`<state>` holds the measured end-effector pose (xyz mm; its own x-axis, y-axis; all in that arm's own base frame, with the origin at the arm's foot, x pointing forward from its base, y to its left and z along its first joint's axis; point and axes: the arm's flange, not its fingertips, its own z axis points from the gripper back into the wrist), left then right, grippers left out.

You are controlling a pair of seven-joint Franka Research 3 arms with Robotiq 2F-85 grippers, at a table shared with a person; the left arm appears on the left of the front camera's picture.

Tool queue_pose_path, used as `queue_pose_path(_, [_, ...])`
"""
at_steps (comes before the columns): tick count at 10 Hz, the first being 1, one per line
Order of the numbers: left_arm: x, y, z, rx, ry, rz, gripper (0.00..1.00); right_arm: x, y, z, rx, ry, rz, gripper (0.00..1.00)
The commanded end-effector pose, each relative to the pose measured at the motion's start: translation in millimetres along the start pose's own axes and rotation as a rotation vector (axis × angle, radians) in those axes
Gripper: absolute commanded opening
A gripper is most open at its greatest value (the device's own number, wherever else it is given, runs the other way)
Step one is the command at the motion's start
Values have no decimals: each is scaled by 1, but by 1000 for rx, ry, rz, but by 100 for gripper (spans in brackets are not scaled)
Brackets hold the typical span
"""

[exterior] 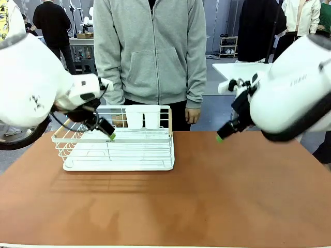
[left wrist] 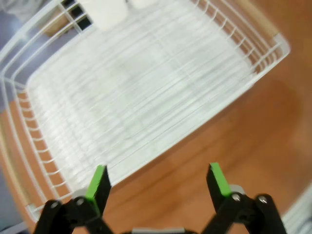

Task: Clean the table.
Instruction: Pick up the Lint Roller when the human hands it over.

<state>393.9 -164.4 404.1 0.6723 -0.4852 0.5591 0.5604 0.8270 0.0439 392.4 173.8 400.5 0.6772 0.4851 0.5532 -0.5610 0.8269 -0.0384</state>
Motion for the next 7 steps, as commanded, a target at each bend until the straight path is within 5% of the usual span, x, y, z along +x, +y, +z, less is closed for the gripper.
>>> queue_pose_path(1, [-2, 17, 73, -241, -80, 43, 100, 14, -28, 65, 183, -80, -135, 100])
queue_pose_path(4, [-37, 54, 138, -521, -208, 198, 100, 3, -79, 118, 345, -133, -351, 100])
queue_pose_path(7, [-92, 106, 170, -593, -305, 374, 100, -38, -153, 155, 499, -168, -609, 100])
